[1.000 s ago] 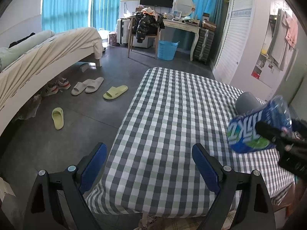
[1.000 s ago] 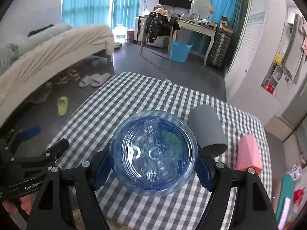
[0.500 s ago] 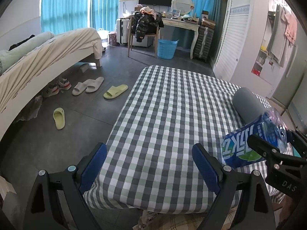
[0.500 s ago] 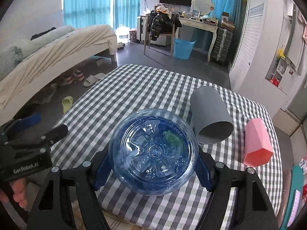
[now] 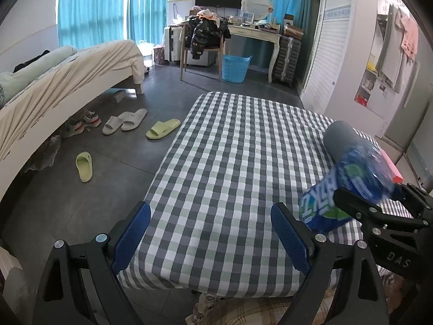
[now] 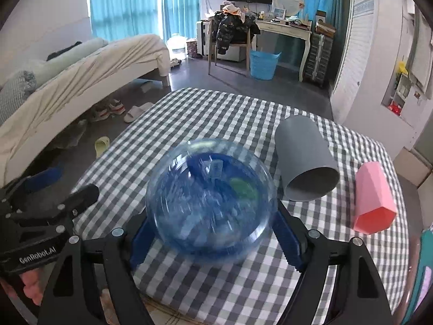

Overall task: Flip cup upside down
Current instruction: 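Lower the blue cup onto the cloth beside the gray cylinder and open the right tool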

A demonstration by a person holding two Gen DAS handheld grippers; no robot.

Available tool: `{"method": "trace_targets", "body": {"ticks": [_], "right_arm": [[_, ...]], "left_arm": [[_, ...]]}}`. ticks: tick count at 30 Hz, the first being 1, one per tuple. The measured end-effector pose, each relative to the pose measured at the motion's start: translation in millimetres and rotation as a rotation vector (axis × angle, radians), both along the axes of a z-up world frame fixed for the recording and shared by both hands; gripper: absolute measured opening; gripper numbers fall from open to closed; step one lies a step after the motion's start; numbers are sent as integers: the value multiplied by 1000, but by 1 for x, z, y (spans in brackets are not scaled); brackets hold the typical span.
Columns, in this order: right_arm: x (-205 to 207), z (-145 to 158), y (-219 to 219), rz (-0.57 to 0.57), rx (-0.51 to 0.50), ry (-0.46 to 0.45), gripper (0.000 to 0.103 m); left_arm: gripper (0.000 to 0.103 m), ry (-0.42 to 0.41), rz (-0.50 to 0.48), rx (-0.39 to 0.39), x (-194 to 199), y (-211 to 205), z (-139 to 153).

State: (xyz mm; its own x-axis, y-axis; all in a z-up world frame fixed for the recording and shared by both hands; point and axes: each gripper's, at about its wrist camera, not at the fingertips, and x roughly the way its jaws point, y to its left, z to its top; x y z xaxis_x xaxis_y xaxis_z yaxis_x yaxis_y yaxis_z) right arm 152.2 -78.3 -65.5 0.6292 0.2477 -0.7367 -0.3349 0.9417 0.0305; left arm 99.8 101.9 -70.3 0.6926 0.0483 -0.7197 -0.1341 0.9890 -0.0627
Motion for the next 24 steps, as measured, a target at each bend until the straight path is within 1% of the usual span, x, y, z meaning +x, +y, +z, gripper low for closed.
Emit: {"method": "trace_targets", "body": {"ticks": [6,7,8,14,16,17,18,19,22,24], "right_arm": [[6,-3,6,9,11,11,78],[7,-4,6,9,10,12,76],[8,-5,6,12,14,17,67],[7,-6,9,16,10,11,68],[6,-3,7,5,16,-5,68],[5,-1,6,-1,17,-16,78],[3,1,4,-9,20,-33,90],[0,7,1,-18,29,-59,91],[-10,22,-8,-29,72,-108,91],[-17,36,-16,-40,91,-144,91]], "left_arm": [[93,8,15,-1,-1,3,-1],[93,11,18,0,-1,4,-2],[93,12,20,0,0,5,-2],[93,11,11,5,-1,3,-1],[93,7,9,8,-2,2,0],[93,4,9,10,-3,1,2],[93,-2,6,10,-4,0,4],[93,-8,4,9,-5,0,5],[93,-21,-2,20,-10,-6,13],[93,-55,-9,22,-16,-9,23]]}}
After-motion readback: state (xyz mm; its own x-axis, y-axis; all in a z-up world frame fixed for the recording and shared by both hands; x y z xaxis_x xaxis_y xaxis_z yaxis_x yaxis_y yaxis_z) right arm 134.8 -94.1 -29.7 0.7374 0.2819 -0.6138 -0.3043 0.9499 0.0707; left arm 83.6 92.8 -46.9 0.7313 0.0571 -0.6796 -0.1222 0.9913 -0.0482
